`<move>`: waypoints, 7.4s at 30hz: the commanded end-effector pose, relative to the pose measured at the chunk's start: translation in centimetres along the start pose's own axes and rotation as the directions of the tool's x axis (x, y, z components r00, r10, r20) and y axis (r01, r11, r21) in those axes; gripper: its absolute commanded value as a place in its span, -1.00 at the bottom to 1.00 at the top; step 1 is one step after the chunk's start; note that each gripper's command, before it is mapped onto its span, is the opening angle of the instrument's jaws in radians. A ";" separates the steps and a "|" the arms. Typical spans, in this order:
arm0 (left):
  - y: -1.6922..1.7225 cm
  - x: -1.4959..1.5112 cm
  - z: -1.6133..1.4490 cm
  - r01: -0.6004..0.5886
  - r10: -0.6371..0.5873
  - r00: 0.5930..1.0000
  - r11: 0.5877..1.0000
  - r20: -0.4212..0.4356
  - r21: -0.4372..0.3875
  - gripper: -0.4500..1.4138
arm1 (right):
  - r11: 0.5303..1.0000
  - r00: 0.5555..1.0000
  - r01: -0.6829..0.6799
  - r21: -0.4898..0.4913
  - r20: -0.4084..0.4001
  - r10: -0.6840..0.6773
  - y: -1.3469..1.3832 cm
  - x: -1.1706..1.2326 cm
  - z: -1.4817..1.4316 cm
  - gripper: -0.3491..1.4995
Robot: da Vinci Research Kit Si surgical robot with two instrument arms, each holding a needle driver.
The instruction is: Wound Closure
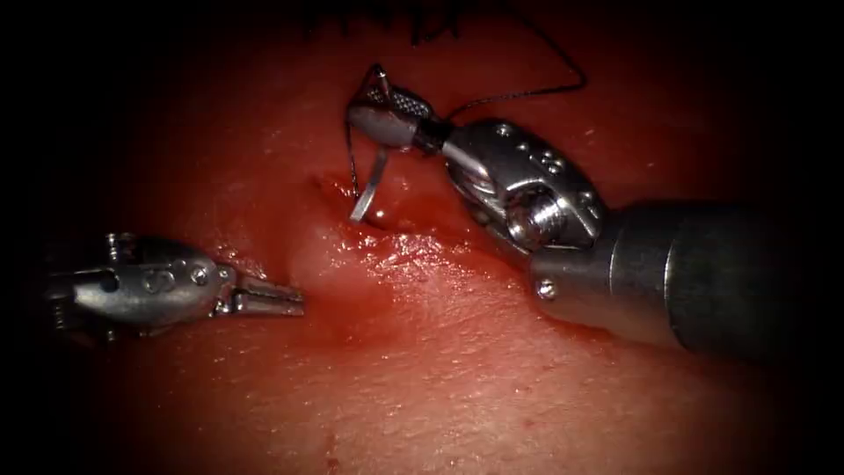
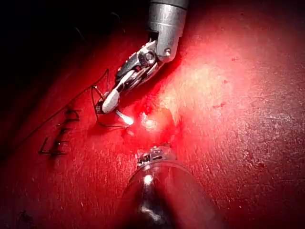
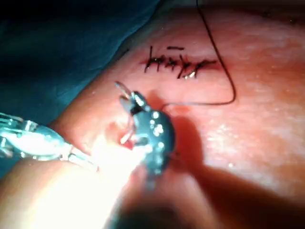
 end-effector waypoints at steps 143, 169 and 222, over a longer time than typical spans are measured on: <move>-0.15 -0.16 0.15 -0.055 0.054 0.998 0.998 -0.025 -0.021 -1.00 | 0.516 0.469 -0.850 -0.109 0.290 0.834 -1.56 -1.15 0.16 -1.00; -0.13 -0.15 0.17 -0.053 0.053 0.998 0.998 -0.025 -0.018 -1.00 | 0.777 0.763 -0.629 -0.029 0.168 0.624 -1.60 -0.65 0.22 -0.60; -0.17 -0.24 -0.04 -0.498 0.336 0.692 0.863 -0.639 -0.085 -0.10 | 0.988 0.986 0.133 0.079 0.088 -0.140 -0.46 0.56 -0.90 0.54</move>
